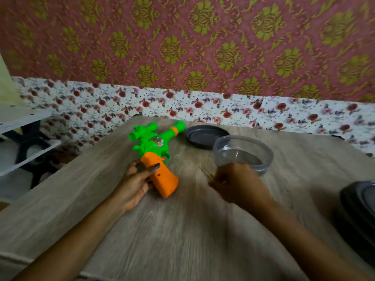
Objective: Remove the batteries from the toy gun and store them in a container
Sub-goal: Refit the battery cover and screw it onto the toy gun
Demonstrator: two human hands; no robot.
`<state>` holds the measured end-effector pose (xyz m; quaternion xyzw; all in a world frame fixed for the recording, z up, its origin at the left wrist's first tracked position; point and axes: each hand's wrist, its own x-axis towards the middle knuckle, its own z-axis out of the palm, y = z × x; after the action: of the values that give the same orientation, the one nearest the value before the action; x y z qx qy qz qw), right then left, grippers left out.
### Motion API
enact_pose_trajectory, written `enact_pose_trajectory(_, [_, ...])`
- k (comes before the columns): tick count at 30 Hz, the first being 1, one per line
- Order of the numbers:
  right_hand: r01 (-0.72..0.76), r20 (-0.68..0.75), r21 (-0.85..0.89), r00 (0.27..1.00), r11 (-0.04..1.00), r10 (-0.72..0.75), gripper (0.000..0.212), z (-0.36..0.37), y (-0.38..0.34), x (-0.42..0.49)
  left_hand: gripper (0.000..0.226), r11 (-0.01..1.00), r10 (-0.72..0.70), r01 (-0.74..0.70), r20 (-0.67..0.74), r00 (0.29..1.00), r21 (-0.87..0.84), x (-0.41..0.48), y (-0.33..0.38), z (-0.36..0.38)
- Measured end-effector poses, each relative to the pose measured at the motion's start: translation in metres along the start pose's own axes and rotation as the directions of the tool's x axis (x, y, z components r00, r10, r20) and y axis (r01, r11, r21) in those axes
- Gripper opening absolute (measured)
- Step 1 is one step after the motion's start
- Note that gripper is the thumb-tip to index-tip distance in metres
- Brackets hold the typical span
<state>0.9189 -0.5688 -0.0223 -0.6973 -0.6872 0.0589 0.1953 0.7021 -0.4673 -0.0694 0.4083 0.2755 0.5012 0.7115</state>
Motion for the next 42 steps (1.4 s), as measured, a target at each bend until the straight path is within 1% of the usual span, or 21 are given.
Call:
enact_pose_trajectory(1, [-0.076, 0.008, -0.074, 0.997, 0.994, 0.077, 0.015, -0.010, 0.016, -0.007, 0.095, 1.000, 0.004, -0.004, -0.001, 1.000, -0.001, 0.000, 0.000, 0.001])
enact_pose_trajectory(2, [-0.150, -0.007, -0.147, 0.989, 0.978, 0.150, 0.015, -0.016, 0.031, -0.012, 0.098, 1.000, 0.004, -0.004, -0.005, 1.000, -0.004, 0.000, 0.000, 0.001])
enact_pose_trajectory(4, [-0.230, -0.075, -0.233, 0.973, 0.945, 0.218, 0.020, -0.020, 0.053, -0.020, 0.089, 1.000, 0.017, -0.017, 0.000, 1.000, -0.013, 0.000, -0.001, 0.000])
enact_pose_trajectory(5, [-0.231, -0.091, -0.251, 0.972, 0.940, 0.215, 0.024, -0.018, 0.059, -0.023, 0.095, 1.000, 0.024, -0.024, 0.007, 1.000, -0.018, 0.001, -0.002, -0.001])
enact_pose_trajectory(7, [-0.198, -0.069, -0.282, 0.980, 0.939, 0.186, 0.029, -0.013, 0.061, -0.029, 0.120, 1.000, 0.028, -0.028, 0.015, 1.000, 0.008, 0.001, -0.001, -0.003])
enact_pose_trajectory(9, [-0.146, -0.050, -0.288, 0.989, 0.946, 0.138, 0.029, -0.007, 0.061, -0.031, 0.132, 0.999, 0.032, -0.033, 0.029, 0.999, 0.034, 0.001, -0.002, -0.005])
enact_pose_trajectory(12, [-0.151, -0.069, -0.282, 0.988, 0.947, 0.136, 0.026, -0.005, 0.060, -0.030, 0.126, 0.999, 0.024, -0.026, 0.058, 0.998, 0.047, 0.001, -0.003, -0.005])
enact_pose_trajectory(14, [-0.160, -0.054, -0.290, 0.987, 0.944, 0.151, 0.025, -0.006, 0.060, -0.028, 0.124, 0.999, 0.023, -0.026, 0.069, 0.997, 0.040, 0.002, -0.003, -0.005])
enact_pose_trajectory(17, [-0.163, -0.020, -0.272, 0.986, 0.948, 0.163, 0.021, -0.008, 0.060, -0.028, 0.130, 0.999, 0.018, -0.021, 0.063, 0.998, 0.039, 0.005, -0.004, -0.007])
enact_pose_trajectory(19, [-0.174, -0.035, -0.223, 0.985, 0.959, 0.170, 0.019, -0.010, 0.062, -0.028, 0.132, 0.999, 0.016, -0.019, 0.072, 0.997, 0.049, 0.005, -0.004, -0.008])
enact_pose_trajectory(20, [-0.189, -0.051, -0.172, 0.982, 0.967, 0.183, 0.019, -0.012, 0.064, -0.029, 0.128, 0.998, 0.014, -0.019, 0.076, 0.997, 0.059, 0.004, -0.004, -0.008])
enact_pose_trajectory(21, [-0.207, -0.073, -0.104, 0.977, 0.973, 0.200, 0.019, -0.013, 0.066, -0.030, 0.120, 0.997, 0.016, -0.022, 0.077, 0.997, 0.070, 0.004, -0.005, -0.009])
enact_pose_trajectory(24, [-0.275, -0.159, 0.076, 0.946, 0.958, 0.284, 0.018, -0.017, 0.074, -0.035, 0.081, 0.997, 0.026, -0.030, 0.058, 0.998, 0.077, 0.003, -0.006, -0.009])
enact_pose_trajectory(25, [-0.292, -0.170, 0.104, 0.937, 0.951, 0.306, 0.019, -0.017, 0.078, -0.036, 0.074, 0.996, 0.023, -0.027, 0.047, 0.999, 0.087, 0.004, -0.006, -0.008])
enact_pose_trajectory(26, [-0.306, -0.171, 0.132, 0.930, 0.943, 0.326, 0.020, -0.018, 0.082, -0.037, 0.075, 0.995, 0.022, -0.026, 0.044, 0.999, 0.093, 0.003, -0.006, -0.008])
enact_pose_trajectory(30, [-0.346, -0.132, 0.206, 0.917, 0.915, 0.376, 0.021, -0.020, 0.086, -0.037, 0.119, 0.994, 0.011, -0.018, 0.059, 0.998, 0.104, 0.002, -0.003, -0.006])
enact_pose_trajectory(32, [-0.330, -0.086, 0.199, 0.932, 0.923, 0.352, 0.021, -0.020, 0.084, -0.036, 0.131, 0.994, 0.017, -0.024, 0.064, 0.998, 0.110, 0.002, -0.002, -0.006])
enact_pose_trajectory(35, [-0.300, -0.070, 0.125, 0.948, 0.946, 0.310, 0.019, -0.017, 0.077, -0.033, 0.132, 0.995, 0.021, -0.026, 0.055, 0.998, 0.093, 0.001, -0.002, -0.005])
enact_pose_trajectory(38, [-0.292, -0.091, 0.091, 0.950, 0.952, 0.299, 0.014, -0.013, 0.074, -0.029, 0.120, 0.996, 0.012, -0.016, 0.046, 0.999, 0.093, 0.000, -0.002, -0.004])
enact_pose_trajectory(41, [-0.291, -0.057, 0.034, 0.955, 0.956, 0.292, 0.011, -0.012, 0.072, -0.027, 0.134, 0.997, 0.017, -0.020, 0.032, 0.999, 0.077, -0.001, -0.001, -0.003])
enact_pose_trajectory(42, [-0.282, -0.053, 0.007, 0.958, 0.959, 0.282, 0.012, -0.012, 0.073, -0.027, 0.135, 0.997, 0.024, -0.027, 0.031, 0.999, 0.076, -0.002, -0.001, -0.002])
